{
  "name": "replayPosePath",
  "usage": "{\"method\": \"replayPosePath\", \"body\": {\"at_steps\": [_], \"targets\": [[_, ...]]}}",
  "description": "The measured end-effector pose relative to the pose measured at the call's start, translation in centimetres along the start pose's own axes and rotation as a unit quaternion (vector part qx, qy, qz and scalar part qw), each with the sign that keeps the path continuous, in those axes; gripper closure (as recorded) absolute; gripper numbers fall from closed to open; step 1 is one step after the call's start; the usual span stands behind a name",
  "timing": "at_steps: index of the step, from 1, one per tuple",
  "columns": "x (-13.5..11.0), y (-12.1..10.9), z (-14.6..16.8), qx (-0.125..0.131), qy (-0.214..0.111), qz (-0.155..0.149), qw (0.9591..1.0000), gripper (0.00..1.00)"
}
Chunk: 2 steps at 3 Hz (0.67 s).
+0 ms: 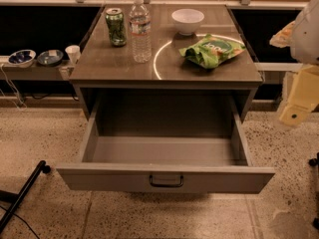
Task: Place green rice chip bag into top drawer
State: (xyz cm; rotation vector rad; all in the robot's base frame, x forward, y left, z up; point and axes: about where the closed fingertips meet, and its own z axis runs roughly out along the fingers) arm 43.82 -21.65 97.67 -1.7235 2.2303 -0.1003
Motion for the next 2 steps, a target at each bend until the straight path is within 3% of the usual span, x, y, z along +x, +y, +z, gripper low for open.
{"method": "replayPosePath", "body": {"at_steps": [1,2], "targets": [[0.0,0.0,0.0,0.000,0.000,0.000,1.0000,0.00],[-2.2,-1.2,1.8,-0.017,-0.006,-0.025,0.9995,0.00]]}}
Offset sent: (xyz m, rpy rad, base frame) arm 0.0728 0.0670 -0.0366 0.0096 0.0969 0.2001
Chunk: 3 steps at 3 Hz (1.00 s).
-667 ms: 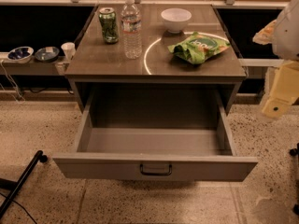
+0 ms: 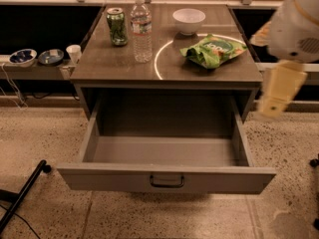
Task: Place green rice chip bag into top drawer
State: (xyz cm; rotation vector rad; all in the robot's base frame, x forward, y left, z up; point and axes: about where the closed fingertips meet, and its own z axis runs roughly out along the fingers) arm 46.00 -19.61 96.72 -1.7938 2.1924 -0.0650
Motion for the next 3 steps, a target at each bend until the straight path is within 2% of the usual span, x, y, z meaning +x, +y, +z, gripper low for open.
{"method": "replayPosePath", "body": {"at_steps": [1,2,3], "targets": [[-7.1,-5.1,5.9,-0.018,-0.010,-0.055,0.9983,0.00],[-15.1,-10.3,12.2,-0.010,-0.026,-0.119,0.9925,0.00],[-17.4,-10.9,14.1,-0.014,-0.035,-0.130,0.9908,0.00]]}}
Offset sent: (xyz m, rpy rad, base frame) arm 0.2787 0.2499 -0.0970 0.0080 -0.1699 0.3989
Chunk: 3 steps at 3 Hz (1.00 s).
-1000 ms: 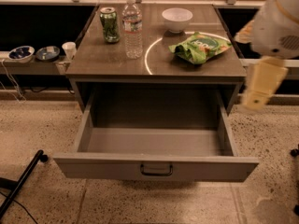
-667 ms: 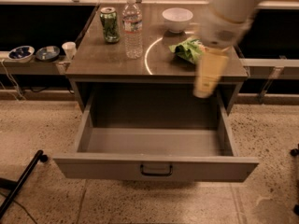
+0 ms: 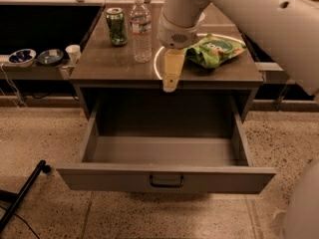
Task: Place green rice chip bag into top drawer
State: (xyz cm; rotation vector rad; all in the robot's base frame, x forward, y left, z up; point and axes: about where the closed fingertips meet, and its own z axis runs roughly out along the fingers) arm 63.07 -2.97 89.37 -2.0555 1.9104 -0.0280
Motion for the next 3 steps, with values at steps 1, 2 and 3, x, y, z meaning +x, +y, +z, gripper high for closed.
{"method": "replayPosePath", "body": {"at_steps": [1,2,3], "targets": [[1.5,-1.1,-0.4,0.020,0.008,-0.002,0.9998,0.00],[6.1,-3.9,-1.6,0.053,0.006,0.004,0.9986,0.00],[10.6,-6.7,-2.2,0.070,-0.009,-0.005,0.9975,0.00]]}}
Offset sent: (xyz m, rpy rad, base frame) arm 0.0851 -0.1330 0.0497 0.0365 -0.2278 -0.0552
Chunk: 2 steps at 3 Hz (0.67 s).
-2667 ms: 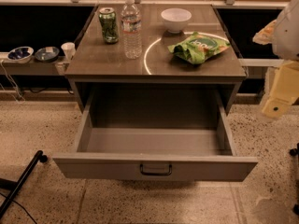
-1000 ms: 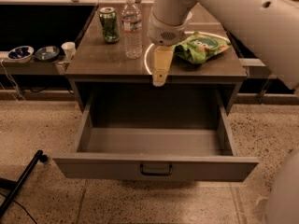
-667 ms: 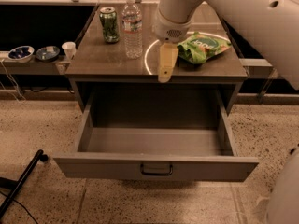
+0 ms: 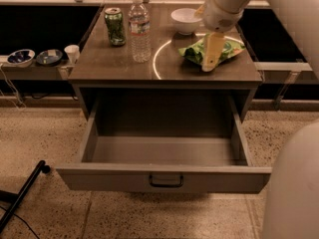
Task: Place green rice chip bag into top drawer
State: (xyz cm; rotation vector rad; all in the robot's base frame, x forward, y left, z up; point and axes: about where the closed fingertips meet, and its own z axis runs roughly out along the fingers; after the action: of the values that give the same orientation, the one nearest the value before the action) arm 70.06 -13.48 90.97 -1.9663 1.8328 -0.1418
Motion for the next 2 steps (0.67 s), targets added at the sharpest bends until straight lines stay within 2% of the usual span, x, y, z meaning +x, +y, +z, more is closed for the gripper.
{"method": "replayPosePath", "body": {"at_steps": [1,2], "targets": [[2.0,-2.3,2.1,-0.008,-0.016,-0.020,0.9996,0.19],[3.0,-3.0,5.0,-0.028,-0.021,-0.039,0.9986,0.18]]}}
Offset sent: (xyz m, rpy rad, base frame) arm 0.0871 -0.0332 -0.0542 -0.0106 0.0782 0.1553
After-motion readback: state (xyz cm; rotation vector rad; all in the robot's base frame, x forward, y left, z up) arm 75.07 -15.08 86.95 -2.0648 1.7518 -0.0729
